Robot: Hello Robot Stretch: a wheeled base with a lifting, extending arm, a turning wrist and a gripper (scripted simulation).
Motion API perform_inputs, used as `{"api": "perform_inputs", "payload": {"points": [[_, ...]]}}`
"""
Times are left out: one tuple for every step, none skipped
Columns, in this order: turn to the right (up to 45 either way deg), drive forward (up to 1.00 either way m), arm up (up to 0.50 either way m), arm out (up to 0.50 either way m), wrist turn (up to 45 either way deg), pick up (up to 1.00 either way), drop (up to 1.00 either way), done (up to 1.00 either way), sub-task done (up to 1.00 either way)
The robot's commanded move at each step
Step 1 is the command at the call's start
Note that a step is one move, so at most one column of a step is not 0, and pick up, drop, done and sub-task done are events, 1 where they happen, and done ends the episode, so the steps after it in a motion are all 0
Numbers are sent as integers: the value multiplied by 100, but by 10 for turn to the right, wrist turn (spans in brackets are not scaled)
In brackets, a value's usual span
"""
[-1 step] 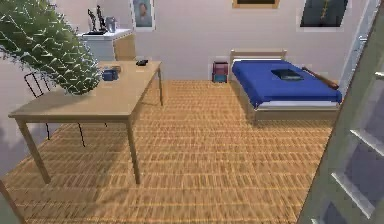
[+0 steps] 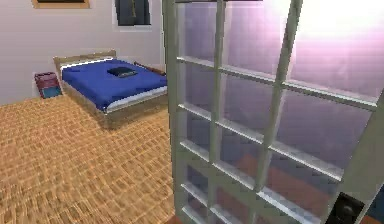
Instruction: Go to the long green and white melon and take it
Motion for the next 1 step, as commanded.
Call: {"api": "perform_inputs", "payload": {"points": [[450,0,0,0,0,0,0,0,0]]}}
